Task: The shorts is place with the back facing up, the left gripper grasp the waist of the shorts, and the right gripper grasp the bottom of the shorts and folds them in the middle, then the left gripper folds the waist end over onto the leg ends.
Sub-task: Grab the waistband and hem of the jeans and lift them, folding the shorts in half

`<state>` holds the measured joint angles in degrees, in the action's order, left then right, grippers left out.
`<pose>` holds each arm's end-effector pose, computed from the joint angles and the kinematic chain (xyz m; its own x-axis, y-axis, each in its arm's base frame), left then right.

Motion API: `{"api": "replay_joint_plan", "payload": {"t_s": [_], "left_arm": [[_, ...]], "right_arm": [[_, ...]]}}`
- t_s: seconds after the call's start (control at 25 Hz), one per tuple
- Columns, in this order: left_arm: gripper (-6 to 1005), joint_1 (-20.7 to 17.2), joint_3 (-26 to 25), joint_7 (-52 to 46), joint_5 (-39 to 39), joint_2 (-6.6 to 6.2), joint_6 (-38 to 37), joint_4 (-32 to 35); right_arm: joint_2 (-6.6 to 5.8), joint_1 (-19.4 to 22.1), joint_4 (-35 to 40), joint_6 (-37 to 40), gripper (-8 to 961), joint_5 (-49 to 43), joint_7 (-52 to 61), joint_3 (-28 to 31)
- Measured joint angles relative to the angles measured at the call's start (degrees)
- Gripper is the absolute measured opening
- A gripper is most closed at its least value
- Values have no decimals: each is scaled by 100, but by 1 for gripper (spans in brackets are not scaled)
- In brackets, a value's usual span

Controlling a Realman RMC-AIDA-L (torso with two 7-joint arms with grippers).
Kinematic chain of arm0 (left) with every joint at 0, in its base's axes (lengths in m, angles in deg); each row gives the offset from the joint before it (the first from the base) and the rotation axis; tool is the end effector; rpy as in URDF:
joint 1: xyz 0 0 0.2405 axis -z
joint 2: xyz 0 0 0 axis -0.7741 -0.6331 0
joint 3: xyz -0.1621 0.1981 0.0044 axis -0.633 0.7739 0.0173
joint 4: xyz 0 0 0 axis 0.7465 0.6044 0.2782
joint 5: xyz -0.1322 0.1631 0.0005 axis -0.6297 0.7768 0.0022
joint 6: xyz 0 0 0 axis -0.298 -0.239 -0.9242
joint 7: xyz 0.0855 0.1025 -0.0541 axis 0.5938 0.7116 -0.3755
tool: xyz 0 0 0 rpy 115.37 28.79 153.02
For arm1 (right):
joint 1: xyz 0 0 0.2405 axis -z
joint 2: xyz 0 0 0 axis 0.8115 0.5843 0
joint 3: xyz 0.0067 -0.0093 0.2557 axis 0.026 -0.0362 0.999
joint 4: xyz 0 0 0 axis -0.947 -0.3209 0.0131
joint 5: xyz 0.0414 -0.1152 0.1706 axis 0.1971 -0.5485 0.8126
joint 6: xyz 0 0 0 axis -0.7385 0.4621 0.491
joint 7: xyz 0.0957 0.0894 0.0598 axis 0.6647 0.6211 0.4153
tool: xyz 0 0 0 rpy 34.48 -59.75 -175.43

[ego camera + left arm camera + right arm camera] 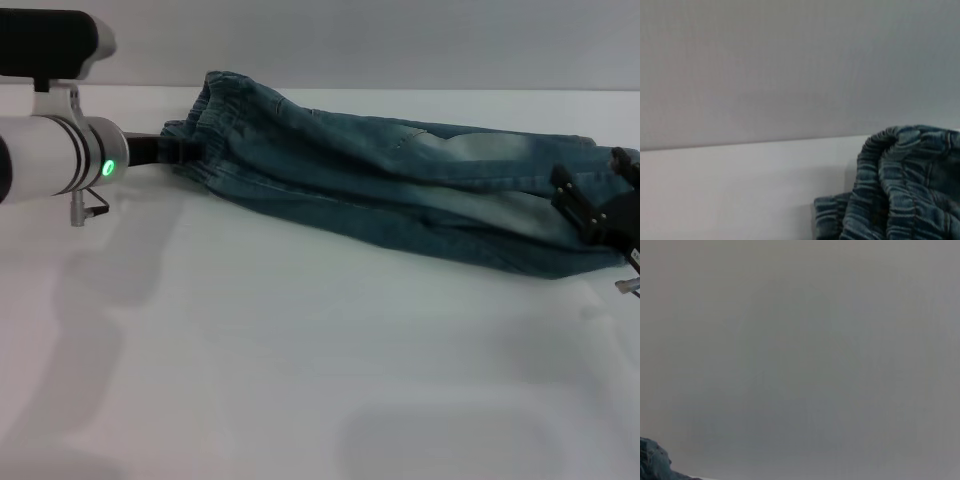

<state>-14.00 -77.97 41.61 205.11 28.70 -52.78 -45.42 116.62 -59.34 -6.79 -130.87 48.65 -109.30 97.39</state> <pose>-0.2493 0.4426 -0.0194 0.6028 0.6519 0.4600 0.7145 -0.1845 -0.6749 0.3134 0.3009 -0.0180 0.7320 -0.0360 -0.6804 -0.6565 -0.3044 -0.6902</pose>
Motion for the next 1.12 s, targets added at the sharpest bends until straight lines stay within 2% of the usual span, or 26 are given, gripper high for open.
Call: {"api": "replay_joint_plan", "payload": {"t_s": [0.12,0.56,1.12], "left_arm": [[851,184,-1,6,5,-2,-40,290],[853,419,-72,164,-34,0,-167,566],[850,496,-138,173,-36,-3,-89,703]], "right_arm": [[0,0,-10,4,704,6,4,-4],[0,-28,-41,38,704,9,50,-9],[-18,-78,-99,58,704,8,83,-74]]}}
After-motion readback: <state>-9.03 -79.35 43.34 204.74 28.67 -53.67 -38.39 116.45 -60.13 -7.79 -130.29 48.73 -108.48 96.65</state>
